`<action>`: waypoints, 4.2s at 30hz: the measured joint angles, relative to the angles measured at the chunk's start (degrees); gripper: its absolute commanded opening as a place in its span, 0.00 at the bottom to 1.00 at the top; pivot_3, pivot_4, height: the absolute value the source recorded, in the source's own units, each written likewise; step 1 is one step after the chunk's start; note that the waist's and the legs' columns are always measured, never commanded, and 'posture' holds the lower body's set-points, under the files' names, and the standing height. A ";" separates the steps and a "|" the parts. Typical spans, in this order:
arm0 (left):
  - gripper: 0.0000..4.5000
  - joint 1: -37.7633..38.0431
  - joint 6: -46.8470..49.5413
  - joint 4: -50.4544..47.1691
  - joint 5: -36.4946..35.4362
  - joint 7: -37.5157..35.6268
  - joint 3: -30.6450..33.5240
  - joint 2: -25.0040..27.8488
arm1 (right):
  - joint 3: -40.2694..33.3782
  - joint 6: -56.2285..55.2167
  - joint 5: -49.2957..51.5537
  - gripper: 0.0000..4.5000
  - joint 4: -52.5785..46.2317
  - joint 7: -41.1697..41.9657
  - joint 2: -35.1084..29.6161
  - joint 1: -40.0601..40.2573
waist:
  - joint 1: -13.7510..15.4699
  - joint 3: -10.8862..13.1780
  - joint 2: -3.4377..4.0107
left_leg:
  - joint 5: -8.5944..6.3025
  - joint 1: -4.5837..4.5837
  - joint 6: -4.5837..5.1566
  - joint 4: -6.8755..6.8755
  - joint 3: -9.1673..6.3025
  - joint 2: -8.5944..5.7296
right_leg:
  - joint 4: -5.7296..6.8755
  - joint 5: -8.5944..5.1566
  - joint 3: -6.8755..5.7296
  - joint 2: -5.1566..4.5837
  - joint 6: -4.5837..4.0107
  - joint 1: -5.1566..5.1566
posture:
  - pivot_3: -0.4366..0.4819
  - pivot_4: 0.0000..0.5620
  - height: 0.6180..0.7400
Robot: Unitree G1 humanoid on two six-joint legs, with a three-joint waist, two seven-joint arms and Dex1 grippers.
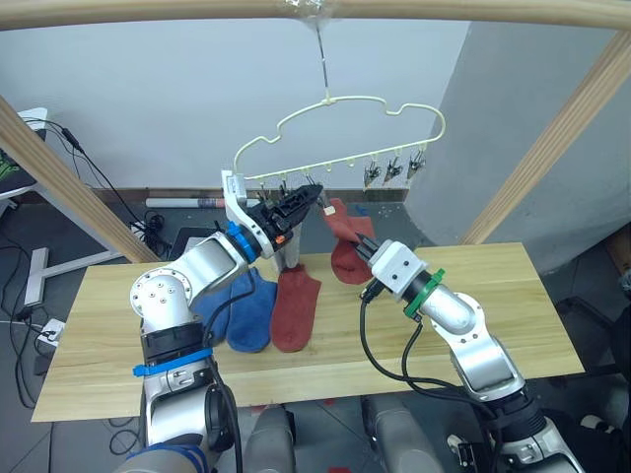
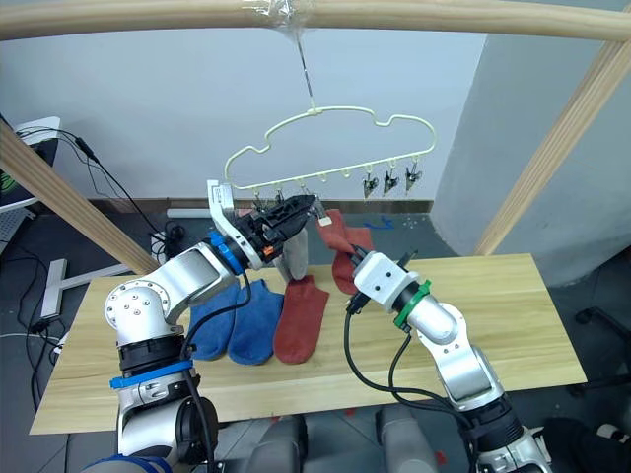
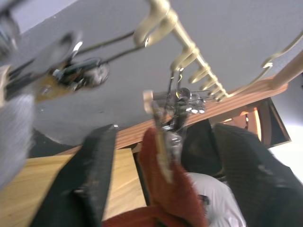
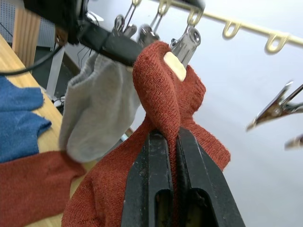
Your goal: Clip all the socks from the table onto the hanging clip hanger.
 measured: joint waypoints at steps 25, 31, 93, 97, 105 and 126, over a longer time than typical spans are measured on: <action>1.00 19.24 -16.24 -29.52 22.67 -16.02 -16.46 24.15 | -12.88 30.00 13.64 0.86 -8.55 -11.32 15.19 -3.01 | 3.03 0.05 -0.03 | 0.02 -0.08 -0.03 -0.64 0.08 0.03 | -0.03 -0.32 -0.09 -0.09 -0.57 -0.43 | 0.52 0.47 1.00; 1.00 22.52 -23.09 -31.99 30.98 -24.09 -19.15 25.92 | -13.73 32.68 14.13 0.54 -9.00 -14.87 16.28 -5.67 | 2.84 0.07 0.00 | 0.02 -0.09 -0.03 -0.83 0.10 0.04 | 0.01 -0.38 -0.11 -0.10 -0.66 -0.52 | 0.53 0.45 1.00; 1.00 12.31 -25.44 -29.51 31.69 -28.55 -16.40 20.03 | -15.48 18.22 15.63 0.17 17.35 -20.61 17.91 -26.23 | 3.13 0.06 -0.01 | 0.04 -0.10 0.00 -0.77 0.01 0.05 | 0.11 -0.01 -0.23 -0.08 -0.61 -0.46 | 0.59 0.45 1.00; 1.00 11.90 -25.36 -29.56 31.32 -28.19 -16.40 19.95 | -15.48 18.13 15.62 0.00 17.67 -21.15 17.76 -26.23 | 3.12 0.06 0.00 | 0.04 -0.10 0.00 -0.77 0.00 0.05 | 0.12 -0.01 -0.23 -0.08 -0.61 -0.47 | 0.59 0.46 1.00; 1.00 15.65 -24.52 -30.02 33.77 -27.47 -20.34 19.91 | -16.10 18.79 16.29 0.00 17.63 -20.86 17.26 -26.23 | 3.07 0.06 0.00 | 0.03 -0.06 0.01 -0.78 0.02 0.04 | 0.11 -0.01 -0.21 -0.08 -0.61 -0.45 | 0.58 0.47 1.00; 1.00 18.98 -49.49 10.93 72.89 -23.42 -41.71 7.68 | -14.81 26.67 17.94 0.00 12.76 -17.38 15.19 -24.48 | 3.03 0.07 0.09 | 0.04 -0.03 0.02 -0.74 0.03 0.07 | 0.15 -0.04 -0.19 -0.02 -0.54 -0.45 | 0.50 0.50 1.00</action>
